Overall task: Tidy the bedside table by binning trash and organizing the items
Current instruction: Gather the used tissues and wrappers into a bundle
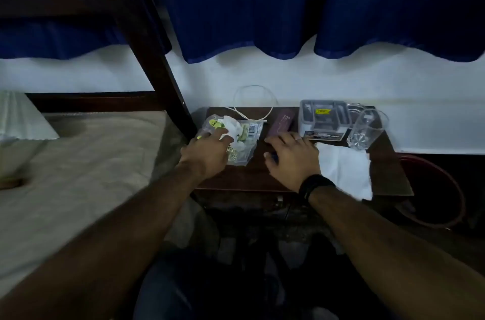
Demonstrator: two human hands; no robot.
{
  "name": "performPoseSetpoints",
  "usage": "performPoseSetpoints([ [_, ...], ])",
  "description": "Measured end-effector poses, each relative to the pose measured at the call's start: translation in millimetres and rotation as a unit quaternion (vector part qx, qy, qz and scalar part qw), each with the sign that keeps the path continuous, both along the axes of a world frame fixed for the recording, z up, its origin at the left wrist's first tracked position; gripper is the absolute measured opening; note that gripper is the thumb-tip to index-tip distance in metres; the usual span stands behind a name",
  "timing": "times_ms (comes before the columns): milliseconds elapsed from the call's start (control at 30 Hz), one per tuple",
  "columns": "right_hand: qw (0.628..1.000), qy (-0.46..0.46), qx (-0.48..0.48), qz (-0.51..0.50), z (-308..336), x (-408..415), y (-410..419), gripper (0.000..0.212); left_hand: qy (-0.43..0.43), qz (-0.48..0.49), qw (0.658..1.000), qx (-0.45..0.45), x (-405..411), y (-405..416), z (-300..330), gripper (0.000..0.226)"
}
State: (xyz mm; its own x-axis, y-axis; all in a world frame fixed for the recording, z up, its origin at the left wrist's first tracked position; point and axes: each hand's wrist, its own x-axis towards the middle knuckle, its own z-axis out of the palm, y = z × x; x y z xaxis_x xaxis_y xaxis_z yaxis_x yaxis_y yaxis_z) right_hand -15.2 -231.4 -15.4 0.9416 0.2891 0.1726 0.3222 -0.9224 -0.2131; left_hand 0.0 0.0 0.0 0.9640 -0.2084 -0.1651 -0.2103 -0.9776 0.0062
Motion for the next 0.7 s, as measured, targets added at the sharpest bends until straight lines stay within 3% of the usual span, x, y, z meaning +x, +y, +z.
performPoseSetpoints([
  [200, 0.991, -0.013, 0.126, -0.034, -50, 35, 4, 0.040, 0.001, -0.051, 0.997, 0.049, 45, -13, -38, 0.056],
  [333, 0.977, -0.049, 0.200, -0.059, -91, 37, 3, 0.033, -0.024, -0.071, 0.995, 0.061, 56, -18, -63, 0.043],
  [433, 0.973, -0.056, 0.223, -0.028, -95, 49, 8, 0.028, -0.065, -0.084, 0.994, -0.005, 55, -14, -72, 0.032],
  [533, 0.967, -0.076, 0.244, -0.017, -88, 59, 4, 0.027, -0.097, -0.059, 0.990, -0.082, 49, -9, -72, 0.040],
  [700, 0.946, -0.045, 0.322, -0.022, -87, 58, -10, 0.030, -0.160, 0.003, 0.967, -0.199, 33, -13, -63, 0.018],
])
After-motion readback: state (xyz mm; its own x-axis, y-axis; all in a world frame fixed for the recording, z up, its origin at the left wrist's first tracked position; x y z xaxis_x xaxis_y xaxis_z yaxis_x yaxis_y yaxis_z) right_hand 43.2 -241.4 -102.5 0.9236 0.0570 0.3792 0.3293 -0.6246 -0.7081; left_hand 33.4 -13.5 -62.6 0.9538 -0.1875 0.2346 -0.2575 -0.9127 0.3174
